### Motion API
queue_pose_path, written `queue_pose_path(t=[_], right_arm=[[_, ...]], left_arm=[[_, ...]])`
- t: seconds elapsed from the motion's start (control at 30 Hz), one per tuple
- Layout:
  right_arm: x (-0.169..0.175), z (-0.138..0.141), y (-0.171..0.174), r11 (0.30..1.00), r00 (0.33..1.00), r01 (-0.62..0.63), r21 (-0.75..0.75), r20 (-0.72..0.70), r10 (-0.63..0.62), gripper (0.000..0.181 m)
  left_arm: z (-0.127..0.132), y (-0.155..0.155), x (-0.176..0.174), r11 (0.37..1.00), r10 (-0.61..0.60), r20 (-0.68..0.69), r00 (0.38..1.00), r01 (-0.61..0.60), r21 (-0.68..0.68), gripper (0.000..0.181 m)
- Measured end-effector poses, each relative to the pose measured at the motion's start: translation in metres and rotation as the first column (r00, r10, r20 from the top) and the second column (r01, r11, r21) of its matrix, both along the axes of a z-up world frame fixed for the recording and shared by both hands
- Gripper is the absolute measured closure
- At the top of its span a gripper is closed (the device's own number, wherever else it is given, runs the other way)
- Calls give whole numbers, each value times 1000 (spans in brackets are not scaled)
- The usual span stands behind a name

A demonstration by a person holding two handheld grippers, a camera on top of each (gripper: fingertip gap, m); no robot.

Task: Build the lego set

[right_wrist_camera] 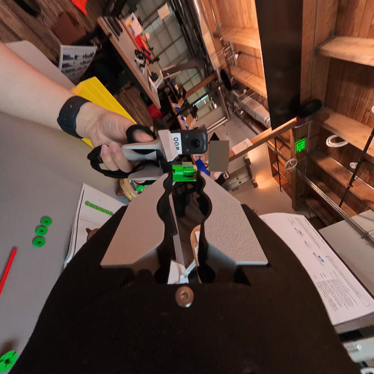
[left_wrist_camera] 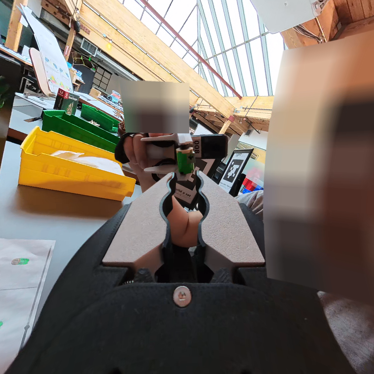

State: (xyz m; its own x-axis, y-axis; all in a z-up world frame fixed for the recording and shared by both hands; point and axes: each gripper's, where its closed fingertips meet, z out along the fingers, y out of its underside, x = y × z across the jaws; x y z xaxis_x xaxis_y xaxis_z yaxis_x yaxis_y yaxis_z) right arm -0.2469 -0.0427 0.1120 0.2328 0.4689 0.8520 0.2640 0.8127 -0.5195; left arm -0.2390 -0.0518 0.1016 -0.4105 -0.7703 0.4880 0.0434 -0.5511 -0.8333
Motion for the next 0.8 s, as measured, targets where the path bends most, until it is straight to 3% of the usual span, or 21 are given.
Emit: queue_pose_path(t=[0.03, 0.2, 0.33, 0.4, 0.43, 0.5, 0.8], right_arm=[[0, 2, -3, 1000, 1000, -18, 11, -9, 18, 159], [0, 9, -18, 992, 991, -116, 52, -55, 119, 160], [-3, 8, -22, 982, 981, -174, 74, -69, 179, 159], [-5, 6, -22, 979, 980, -181, 92, -65, 188, 159], [-6, 6, -20, 981, 982, -168, 93, -65, 175, 159], [-7, 4, -15, 985, 987, -142, 100, -56, 148, 160], [-4, -10, -1, 996, 997, -41, 83, 64, 36, 159]], left_arm=[[2, -2, -1, 1000, -3, 9, 1000, 3, 8, 165], [7, -8, 3, 998, 25, 13, 1000, -26, 60, 153], [19, -29, 5, 993, -18, 61, 998, 11, 114, 152], [13, -30, 12, 985, 28, 24, 999, -32, 167, 156], [10, -25, 14, 975, 81, 10, 997, -82, 207, 165], [9, -19, 14, 954, 154, 12, 988, -152, 260, 166], [-8, -8, 17, 915, 259, -115, 959, -205, 346, 166]])
